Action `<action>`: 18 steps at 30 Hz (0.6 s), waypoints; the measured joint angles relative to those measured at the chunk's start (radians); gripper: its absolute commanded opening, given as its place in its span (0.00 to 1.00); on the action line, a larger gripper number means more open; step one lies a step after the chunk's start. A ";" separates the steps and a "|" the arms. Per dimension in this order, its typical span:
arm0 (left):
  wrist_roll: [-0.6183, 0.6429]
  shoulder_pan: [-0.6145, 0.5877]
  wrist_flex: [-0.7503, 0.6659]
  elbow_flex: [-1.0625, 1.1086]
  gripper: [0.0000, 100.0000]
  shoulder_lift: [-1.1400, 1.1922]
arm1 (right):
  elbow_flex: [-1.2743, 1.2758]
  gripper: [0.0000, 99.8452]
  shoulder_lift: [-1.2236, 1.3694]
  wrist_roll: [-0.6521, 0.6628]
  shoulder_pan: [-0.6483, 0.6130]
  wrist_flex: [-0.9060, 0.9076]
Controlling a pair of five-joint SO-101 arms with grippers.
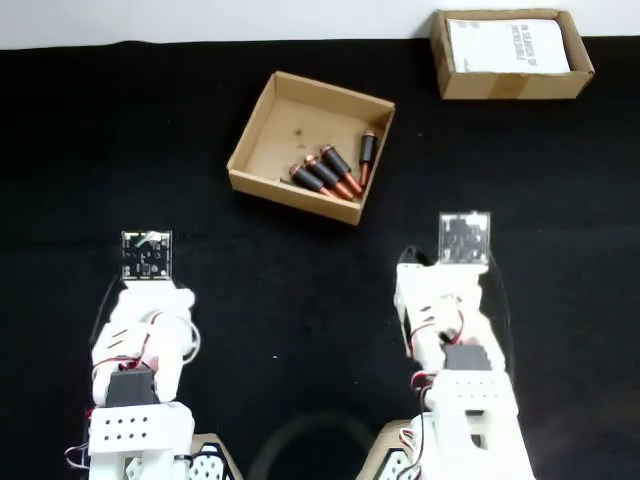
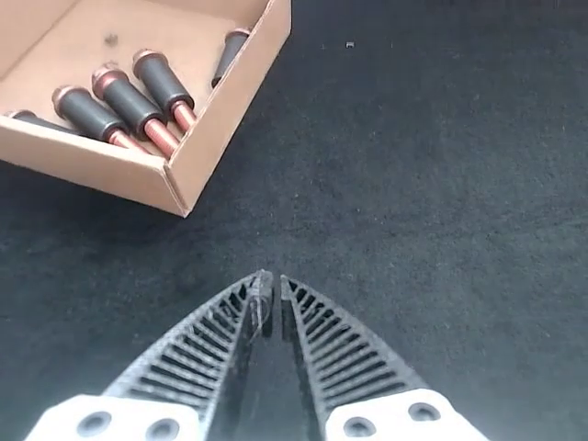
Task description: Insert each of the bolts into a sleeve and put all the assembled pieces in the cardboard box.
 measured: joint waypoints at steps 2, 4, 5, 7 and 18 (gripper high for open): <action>-0.002 -0.012 0.000 -0.009 0.01 0.000 | 0.034 0.01 -0.002 0.000 0.000 -0.055; -0.002 -0.014 0.021 -0.034 0.01 0.000 | 0.068 0.01 -0.003 0.000 -0.002 -0.097; -0.002 -0.012 0.046 -0.057 0.01 0.000 | 0.081 0.01 -0.003 0.000 -0.002 -0.114; -0.002 0.005 0.121 -0.110 0.01 0.000 | 0.117 0.01 -0.003 0.000 -0.002 -0.143; 0.176 0.081 0.571 -0.377 0.01 -0.002 | 0.152 0.01 -0.009 0.000 -0.011 -0.290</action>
